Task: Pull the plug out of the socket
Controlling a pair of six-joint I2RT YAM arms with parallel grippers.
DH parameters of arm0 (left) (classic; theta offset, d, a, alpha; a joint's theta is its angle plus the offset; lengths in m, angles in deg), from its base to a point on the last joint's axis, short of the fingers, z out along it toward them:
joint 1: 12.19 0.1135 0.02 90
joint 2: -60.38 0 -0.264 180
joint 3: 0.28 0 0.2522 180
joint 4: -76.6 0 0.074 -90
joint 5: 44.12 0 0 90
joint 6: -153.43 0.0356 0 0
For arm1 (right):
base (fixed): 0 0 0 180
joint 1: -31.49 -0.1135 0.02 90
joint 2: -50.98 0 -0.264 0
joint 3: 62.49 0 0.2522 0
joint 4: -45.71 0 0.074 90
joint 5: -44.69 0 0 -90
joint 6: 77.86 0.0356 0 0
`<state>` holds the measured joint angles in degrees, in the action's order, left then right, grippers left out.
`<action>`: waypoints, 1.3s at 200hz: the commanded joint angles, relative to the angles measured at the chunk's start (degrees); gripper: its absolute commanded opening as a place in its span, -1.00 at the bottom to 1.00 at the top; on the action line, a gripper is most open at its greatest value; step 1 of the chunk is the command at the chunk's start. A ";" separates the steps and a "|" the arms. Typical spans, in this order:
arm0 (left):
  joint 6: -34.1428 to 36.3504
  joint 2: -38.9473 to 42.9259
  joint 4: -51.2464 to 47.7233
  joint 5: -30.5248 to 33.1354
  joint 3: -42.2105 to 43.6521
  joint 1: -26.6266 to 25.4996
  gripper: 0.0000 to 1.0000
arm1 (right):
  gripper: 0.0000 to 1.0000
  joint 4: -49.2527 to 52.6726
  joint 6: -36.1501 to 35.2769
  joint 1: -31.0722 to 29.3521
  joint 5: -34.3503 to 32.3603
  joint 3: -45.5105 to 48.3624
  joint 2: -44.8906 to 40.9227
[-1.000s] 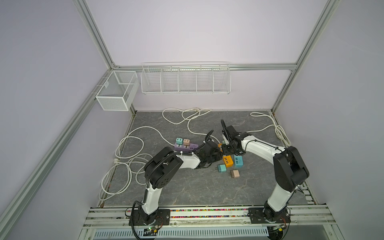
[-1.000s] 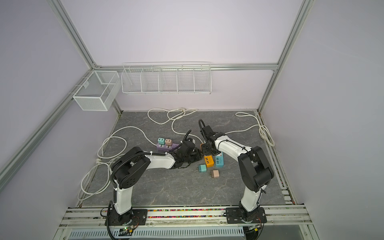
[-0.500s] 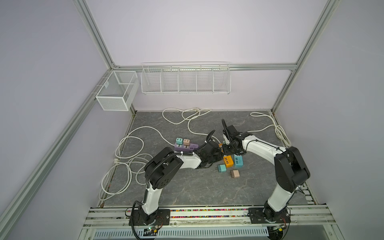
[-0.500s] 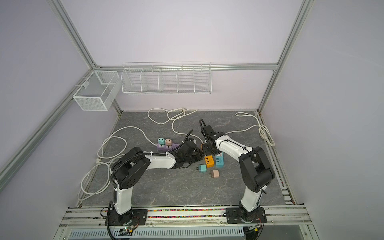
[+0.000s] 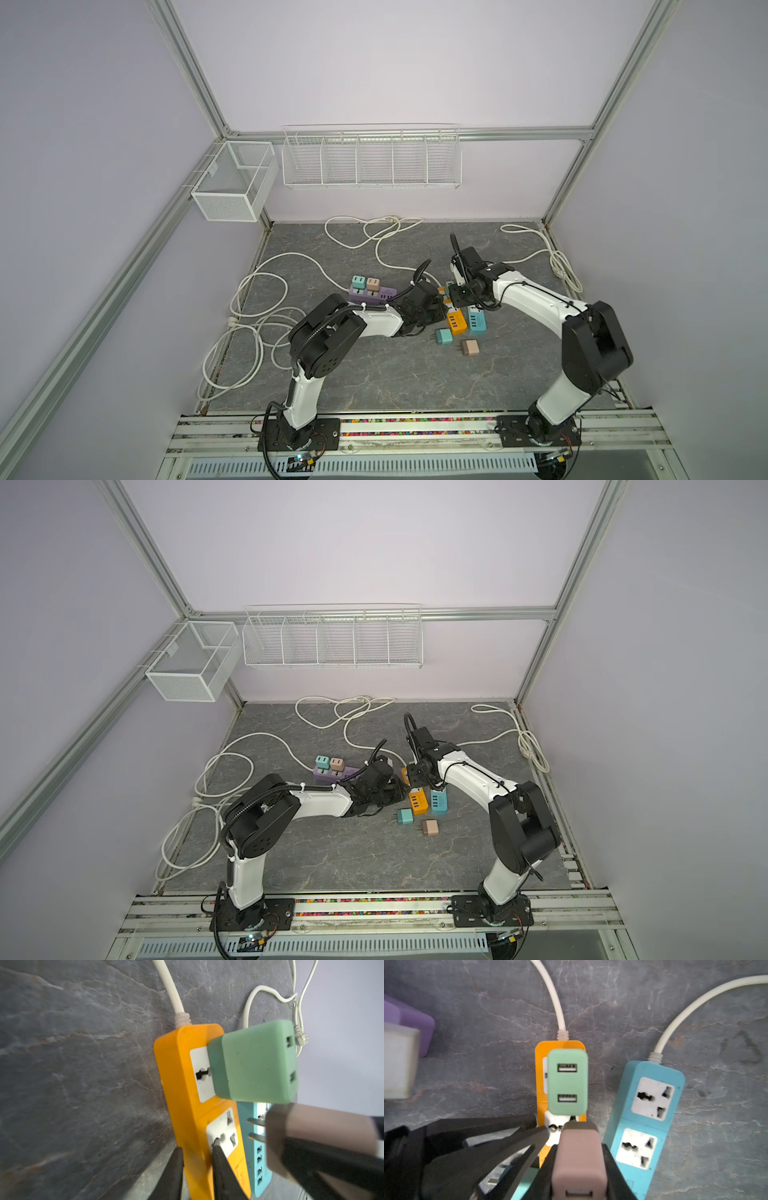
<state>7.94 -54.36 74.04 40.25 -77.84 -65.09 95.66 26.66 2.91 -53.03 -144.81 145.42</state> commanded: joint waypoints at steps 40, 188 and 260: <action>3.33 -0.13 -12.84 0.82 -2.71 -0.67 -0.48 | -0.53 0.51 1.19 1.40 4.70 3.65 -8.24; 6.22 20.88 -15.76 7.68 6.79 1.43 -0.27 | -0.54 -17.06 17.31 0.87 18.06 19.92 -22.01; 6.31 31.81 -18.23 10.11 14.47 1.93 -0.18 | -0.55 -30.70 25.75 -3.40 18.89 22.22 -15.30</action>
<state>14.06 -26.40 57.38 48.15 -65.75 -63.56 72.97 47.64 1.10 -35.42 -123.37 126.99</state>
